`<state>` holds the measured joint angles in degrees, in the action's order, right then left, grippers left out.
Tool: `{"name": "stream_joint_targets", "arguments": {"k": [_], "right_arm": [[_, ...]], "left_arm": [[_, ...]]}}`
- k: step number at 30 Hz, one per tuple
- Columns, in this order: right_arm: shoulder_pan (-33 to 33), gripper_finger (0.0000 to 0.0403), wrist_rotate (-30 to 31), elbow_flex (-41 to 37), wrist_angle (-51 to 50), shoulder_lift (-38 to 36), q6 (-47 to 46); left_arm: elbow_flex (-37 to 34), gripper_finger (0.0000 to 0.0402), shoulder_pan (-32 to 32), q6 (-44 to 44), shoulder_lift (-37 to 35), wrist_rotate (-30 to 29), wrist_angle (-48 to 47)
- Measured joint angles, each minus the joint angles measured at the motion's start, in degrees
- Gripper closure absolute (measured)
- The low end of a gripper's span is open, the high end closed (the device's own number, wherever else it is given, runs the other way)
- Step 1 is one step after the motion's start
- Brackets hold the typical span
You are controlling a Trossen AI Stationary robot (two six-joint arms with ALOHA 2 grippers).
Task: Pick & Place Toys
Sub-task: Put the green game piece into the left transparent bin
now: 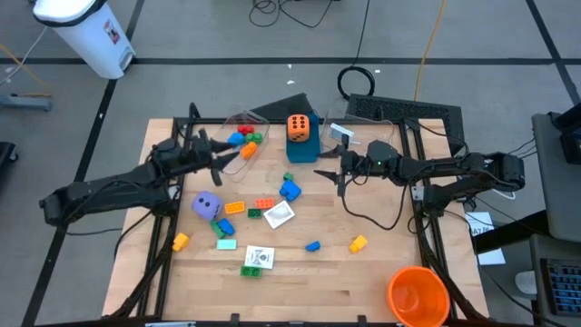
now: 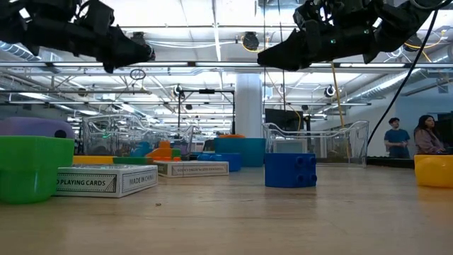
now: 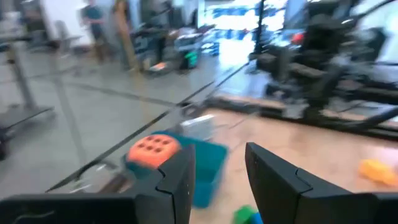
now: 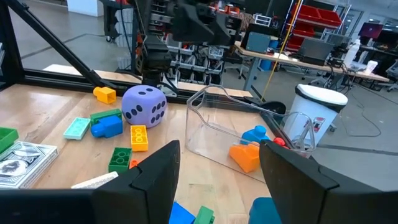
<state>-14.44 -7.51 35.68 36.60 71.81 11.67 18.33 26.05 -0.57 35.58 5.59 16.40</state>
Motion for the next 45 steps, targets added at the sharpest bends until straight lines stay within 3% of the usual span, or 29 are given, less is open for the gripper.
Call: {"name": "stream_joint_targets", "arguments": {"k": [11, 21, 28, 33, 45], "right_arm": [[0.0, 0.0190, 0.0, 0.0, 0.0, 0.0, -0.3], [0.0, 0.0188, 0.0, 0.0, 0.0, 0.0, -0.3], [0.0, 0.0189, 0.0, 0.0, 0.0, 0.0, -0.3], [0.0, 0.0190, 0.0, 0.0, 0.0, 0.0, -0.3], [0.0, 0.0192, 0.0, 0.0, 0.0, 0.0, -0.3]], "left_arm": [[-1.1, 0.0265, -12.0, 0.5, 5.3, -0.1, 9.7], [-1.1, 0.0263, -23.0, 4.2, 18.2, -1.6, 27.0], [-1.1, 0.0279, -24.2, 5.9, 27.4, -1.8, 37.8], [-1.1, 0.0281, -24.2, 5.2, 31.3, -4.4, 40.3], [-1.0, 0.0282, -24.2, 2.2, 33.4, -6.2, 41.0]]}}
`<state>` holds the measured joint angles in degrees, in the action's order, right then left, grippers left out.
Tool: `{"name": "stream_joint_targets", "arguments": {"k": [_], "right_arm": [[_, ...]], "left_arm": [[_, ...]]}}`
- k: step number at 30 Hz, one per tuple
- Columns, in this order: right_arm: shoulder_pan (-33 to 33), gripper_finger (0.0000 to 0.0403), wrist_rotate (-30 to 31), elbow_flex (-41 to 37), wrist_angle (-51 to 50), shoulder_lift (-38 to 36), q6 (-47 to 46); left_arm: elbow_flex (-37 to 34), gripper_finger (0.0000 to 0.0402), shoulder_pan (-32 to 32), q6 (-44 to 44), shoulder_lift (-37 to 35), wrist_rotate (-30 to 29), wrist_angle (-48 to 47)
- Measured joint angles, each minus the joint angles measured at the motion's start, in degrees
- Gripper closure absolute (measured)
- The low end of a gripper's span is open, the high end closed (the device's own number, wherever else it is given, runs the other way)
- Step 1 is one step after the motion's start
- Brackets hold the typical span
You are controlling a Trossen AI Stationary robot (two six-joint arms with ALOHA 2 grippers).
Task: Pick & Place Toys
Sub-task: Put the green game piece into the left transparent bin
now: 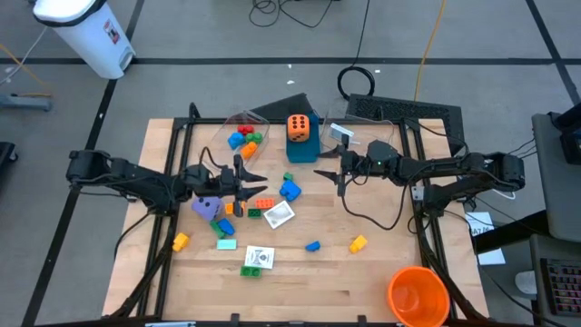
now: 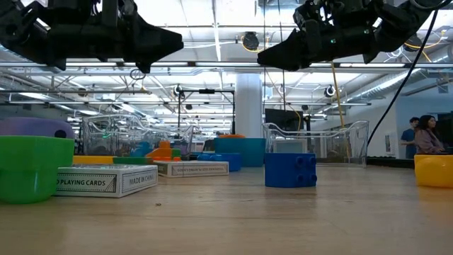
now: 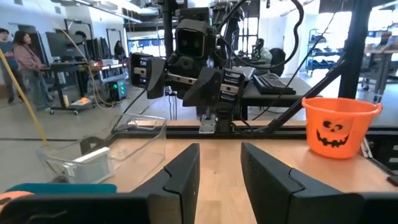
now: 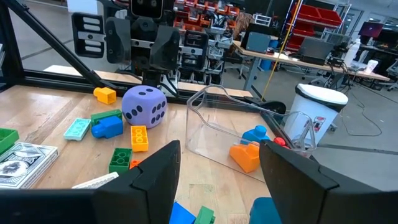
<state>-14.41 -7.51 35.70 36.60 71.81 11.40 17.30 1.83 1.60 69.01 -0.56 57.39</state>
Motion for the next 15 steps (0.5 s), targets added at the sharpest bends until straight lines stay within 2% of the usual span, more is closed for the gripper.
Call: {"name": "stream_joint_targets", "arguments": {"k": [8, 15], "right_arm": [[0.0, 0.0193, 0.0, 0.0, 0.0, 0.0, 0.0], [0.0, 0.0191, 0.0, 0.0, 0.0, 0.0, 0.0]], "left_arm": [[0.0, 0.0282, -1.2, -5.1, 0.0, 0.5, -3.5], [0.0, 0.0282, -11.0, -6.1, 0.8, 0.5, -3.7]]}}
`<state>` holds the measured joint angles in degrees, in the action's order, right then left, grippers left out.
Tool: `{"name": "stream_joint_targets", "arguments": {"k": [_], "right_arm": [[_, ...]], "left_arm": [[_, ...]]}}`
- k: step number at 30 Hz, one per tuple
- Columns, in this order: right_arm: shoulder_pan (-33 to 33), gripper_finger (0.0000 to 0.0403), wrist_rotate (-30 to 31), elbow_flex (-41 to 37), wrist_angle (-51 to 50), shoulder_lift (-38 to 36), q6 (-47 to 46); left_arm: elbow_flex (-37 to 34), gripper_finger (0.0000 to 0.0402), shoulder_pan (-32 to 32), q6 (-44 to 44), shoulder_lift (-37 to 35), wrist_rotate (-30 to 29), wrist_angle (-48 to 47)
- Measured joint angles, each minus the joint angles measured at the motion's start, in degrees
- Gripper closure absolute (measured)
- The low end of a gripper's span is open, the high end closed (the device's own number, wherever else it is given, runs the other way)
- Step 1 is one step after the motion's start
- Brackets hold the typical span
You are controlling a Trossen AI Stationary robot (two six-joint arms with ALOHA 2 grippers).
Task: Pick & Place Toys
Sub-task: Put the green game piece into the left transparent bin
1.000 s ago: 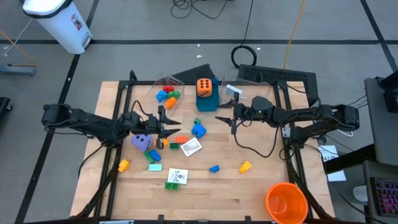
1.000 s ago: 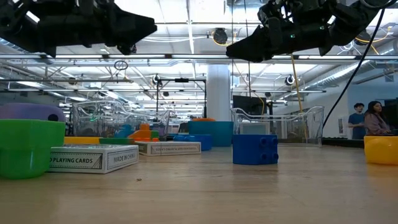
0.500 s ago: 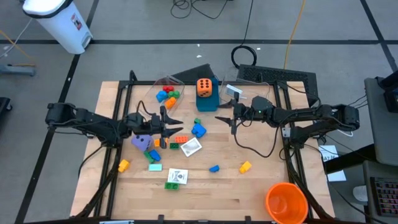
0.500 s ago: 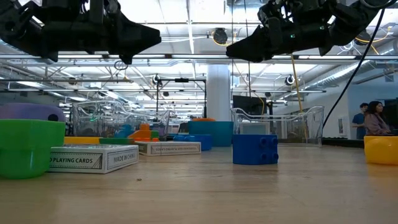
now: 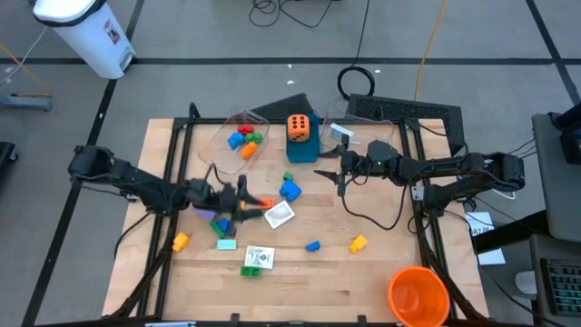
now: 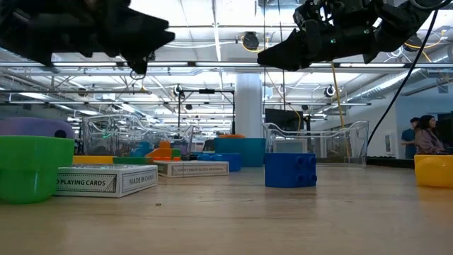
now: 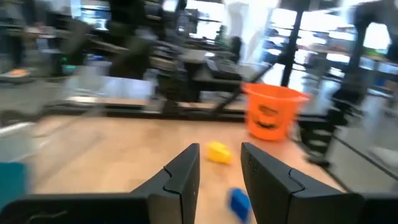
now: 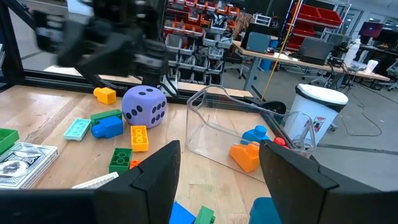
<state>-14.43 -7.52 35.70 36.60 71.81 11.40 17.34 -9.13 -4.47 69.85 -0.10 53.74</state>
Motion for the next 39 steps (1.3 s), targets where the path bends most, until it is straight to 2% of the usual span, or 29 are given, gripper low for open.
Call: {"name": "stream_joint_targets", "arguments": {"k": [3, 6, 9, 11, 32, 39], "right_arm": [[0.0, 0.0193, 0.0, 0.0, 0.0, 0.0, 0.0], [0.0, 0.0192, 0.0, 0.0, 0.0, 0.0, 0.0], [0.0, 0.0190, 0.0, 0.0, 0.0, 0.0, 0.0], [0.0, 0.0191, 0.0, 0.0, 0.0, 0.0, 0.0], [0.0, 0.0192, 0.0, 0.0, 0.0, 0.0, 0.0], [0.0, 0.0191, 0.0, 0.0, 0.0, 0.0, 0.0]], "left_arm": [[0.0, 0.0282, -5.3, 2.7, 0.8, -2.5, 0.2], [0.0, 0.0282, -9.5, 4.8, 2.4, -8.7, 0.4], [0.0, 0.0282, -11.7, 5.2, 3.5, -14.6, 1.0], [0.0, 0.0282, -12.4, 4.6, 4.1, -16.3, 0.9], [0.0, 0.0282, -13.3, 2.6, 5.2, -16.7, 2.4], [1.4, 0.0282, -13.9, 5.6, 5.2, -23.9, 3.6]]}}
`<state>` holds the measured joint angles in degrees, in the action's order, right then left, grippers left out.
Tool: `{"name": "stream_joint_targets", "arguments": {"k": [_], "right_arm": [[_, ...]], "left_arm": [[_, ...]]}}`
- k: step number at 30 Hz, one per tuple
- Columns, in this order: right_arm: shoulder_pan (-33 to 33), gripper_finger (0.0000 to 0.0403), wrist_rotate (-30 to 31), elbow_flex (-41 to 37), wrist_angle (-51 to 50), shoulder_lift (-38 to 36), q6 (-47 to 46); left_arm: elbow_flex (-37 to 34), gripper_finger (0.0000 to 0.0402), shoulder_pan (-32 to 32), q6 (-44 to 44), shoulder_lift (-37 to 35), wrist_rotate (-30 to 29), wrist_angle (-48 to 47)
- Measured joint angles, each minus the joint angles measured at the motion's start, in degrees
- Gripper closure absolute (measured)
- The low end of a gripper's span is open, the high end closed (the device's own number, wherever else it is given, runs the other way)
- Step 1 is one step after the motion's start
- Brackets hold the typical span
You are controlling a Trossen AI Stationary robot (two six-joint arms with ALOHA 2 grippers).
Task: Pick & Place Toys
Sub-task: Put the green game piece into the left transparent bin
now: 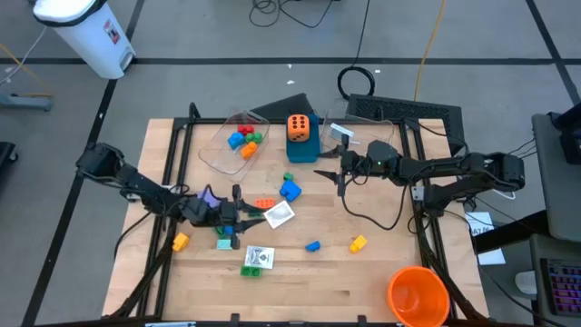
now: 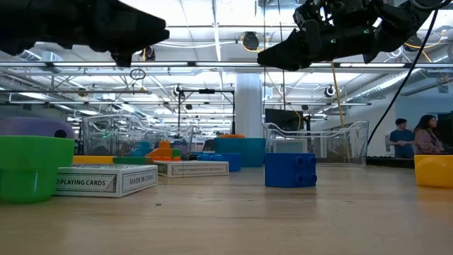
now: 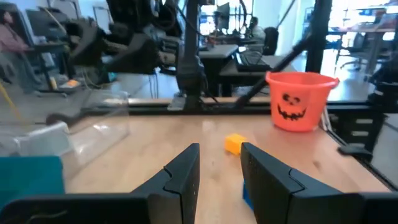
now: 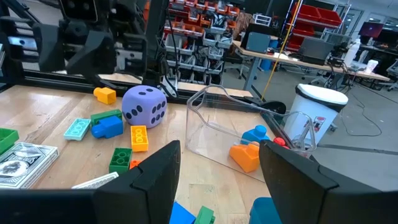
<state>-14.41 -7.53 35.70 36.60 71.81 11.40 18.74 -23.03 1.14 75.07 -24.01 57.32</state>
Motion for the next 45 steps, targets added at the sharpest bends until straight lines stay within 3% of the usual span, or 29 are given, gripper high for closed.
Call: {"name": "stream_joint_targets", "arguments": {"k": [9, 17, 32, 39, 45], "right_arm": [[0.0, 0.0191, 0.0, 0.0, 3.2, 0.0, -0.3], [0.6, 0.0190, -0.1, 0.0, 5.3, 0.0, -4.8], [0.6, 0.0191, 0.0, 0.0, 10.0, 0.0, 4.8], [0.6, 0.0190, 0.0, 0.0, 9.9, 0.0, 4.4], [0.6, 0.0190, -0.1, 0.0, 9.6, 0.0, 2.1]], "left_arm": [[4.3, 0.0282, 0.9, 6.5, 5.2, -0.1, -0.1], [5.8, 0.0282, 5.2, 6.2, 8.7, 0.0, -0.2], [7.3, 0.0281, 12.4, 3.4, 8.8, 0.2, -0.5], [7.3, 0.0274, 13.9, 0.0, 8.8, 9.0, -5.7], [7.3, 0.0219, 13.9, -2.0, 8.8, 12.0, -8.2]]}}
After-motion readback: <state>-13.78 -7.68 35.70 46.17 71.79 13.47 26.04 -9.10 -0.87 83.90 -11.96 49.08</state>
